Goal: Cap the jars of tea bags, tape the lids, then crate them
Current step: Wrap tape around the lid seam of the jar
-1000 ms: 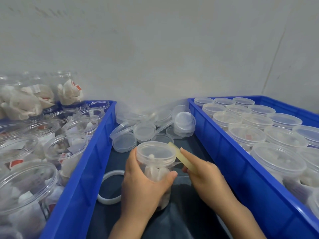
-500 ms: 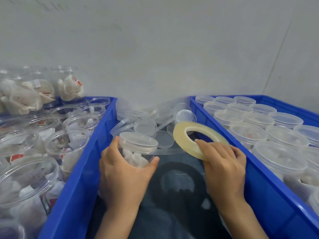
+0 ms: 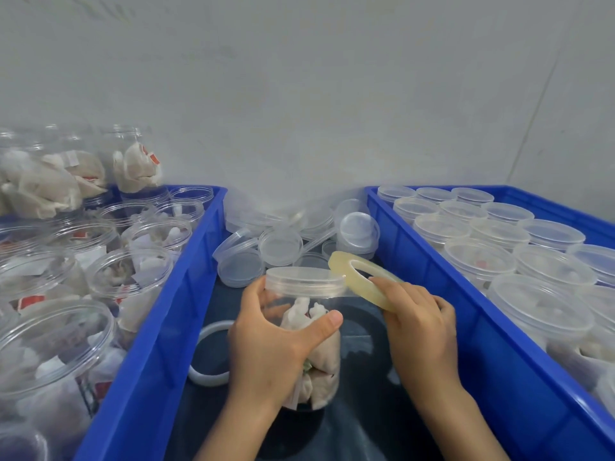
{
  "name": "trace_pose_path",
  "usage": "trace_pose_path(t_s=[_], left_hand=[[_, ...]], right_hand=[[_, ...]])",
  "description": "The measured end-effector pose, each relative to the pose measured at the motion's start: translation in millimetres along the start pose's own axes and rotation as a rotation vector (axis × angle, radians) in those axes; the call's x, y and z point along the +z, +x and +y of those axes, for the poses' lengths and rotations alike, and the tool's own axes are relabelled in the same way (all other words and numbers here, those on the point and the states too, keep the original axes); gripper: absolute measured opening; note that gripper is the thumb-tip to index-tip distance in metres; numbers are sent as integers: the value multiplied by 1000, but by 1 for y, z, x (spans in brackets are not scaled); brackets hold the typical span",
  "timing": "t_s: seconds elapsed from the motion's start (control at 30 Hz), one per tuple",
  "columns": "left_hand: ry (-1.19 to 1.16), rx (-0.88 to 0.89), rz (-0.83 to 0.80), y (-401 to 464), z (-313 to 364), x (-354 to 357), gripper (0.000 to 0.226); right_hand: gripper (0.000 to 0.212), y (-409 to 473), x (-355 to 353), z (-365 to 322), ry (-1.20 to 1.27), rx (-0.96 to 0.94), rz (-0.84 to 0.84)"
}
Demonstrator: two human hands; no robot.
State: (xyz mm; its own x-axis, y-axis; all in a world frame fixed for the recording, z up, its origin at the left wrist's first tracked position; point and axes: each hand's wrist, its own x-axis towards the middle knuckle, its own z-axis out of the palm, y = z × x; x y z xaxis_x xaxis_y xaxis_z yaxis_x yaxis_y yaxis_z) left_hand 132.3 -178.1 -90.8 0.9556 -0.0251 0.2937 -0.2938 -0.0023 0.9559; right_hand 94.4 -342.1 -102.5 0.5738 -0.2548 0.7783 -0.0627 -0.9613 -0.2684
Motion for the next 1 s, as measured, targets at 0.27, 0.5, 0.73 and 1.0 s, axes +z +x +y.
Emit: trace_pose_path(t_s=[0.27, 0.5, 0.73, 1.0], left_hand=[[-121, -36, -56, 0, 3, 0, 83], [-196, -20, -246, -5, 9, 1, 83], [-255, -44, -486, -10, 10, 4, 79], [-234, -65, -548, -11, 1, 10, 103]], right_hand=[[41, -1, 3, -3, 2, 19, -53], [41, 1, -2, -2, -21, 62, -58], [22, 2, -4, -3, 6, 135, -241], [8, -3, 3, -12, 74, 149, -310]])
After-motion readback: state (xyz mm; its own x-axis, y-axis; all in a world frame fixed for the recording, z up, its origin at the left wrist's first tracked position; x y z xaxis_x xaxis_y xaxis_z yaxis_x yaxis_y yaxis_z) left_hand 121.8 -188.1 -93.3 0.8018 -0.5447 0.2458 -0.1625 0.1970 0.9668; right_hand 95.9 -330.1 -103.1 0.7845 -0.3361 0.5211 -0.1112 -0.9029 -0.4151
